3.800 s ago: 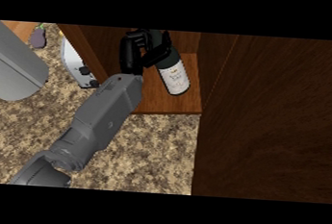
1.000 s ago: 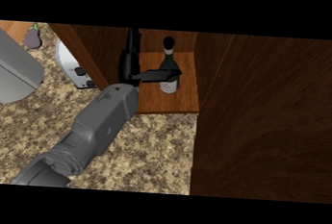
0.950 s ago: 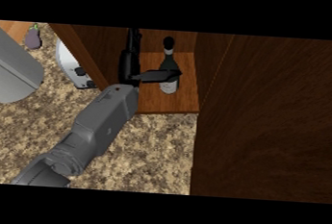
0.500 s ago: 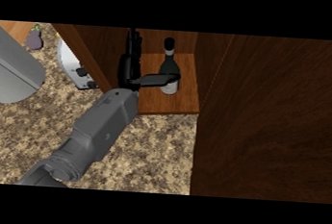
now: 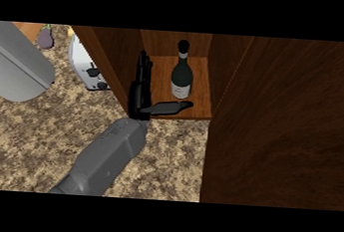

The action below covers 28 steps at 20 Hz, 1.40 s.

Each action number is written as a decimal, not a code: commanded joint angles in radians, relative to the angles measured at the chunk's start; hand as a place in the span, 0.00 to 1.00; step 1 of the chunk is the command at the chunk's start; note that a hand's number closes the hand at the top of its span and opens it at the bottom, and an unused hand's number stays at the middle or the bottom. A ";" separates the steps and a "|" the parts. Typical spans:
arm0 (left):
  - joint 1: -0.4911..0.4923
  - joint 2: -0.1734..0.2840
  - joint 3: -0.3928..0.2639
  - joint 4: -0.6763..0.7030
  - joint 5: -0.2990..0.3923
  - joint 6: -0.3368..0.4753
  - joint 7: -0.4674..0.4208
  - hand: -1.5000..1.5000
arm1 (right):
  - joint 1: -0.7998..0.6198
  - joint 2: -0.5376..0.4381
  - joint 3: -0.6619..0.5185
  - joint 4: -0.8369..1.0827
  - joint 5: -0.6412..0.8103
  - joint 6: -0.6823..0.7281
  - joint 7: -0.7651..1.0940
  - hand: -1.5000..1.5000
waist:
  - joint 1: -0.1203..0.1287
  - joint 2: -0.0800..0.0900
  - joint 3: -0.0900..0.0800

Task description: Pick up the wine, place it into the cabinet and close the cabinet

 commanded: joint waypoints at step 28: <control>0.732 0.195 -0.507 -1.232 -0.310 0.509 0.226 0.00 | 0.079 -0.002 -0.001 -0.111 -0.002 0.003 0.033 0.00 | 0.040 0.001 0.000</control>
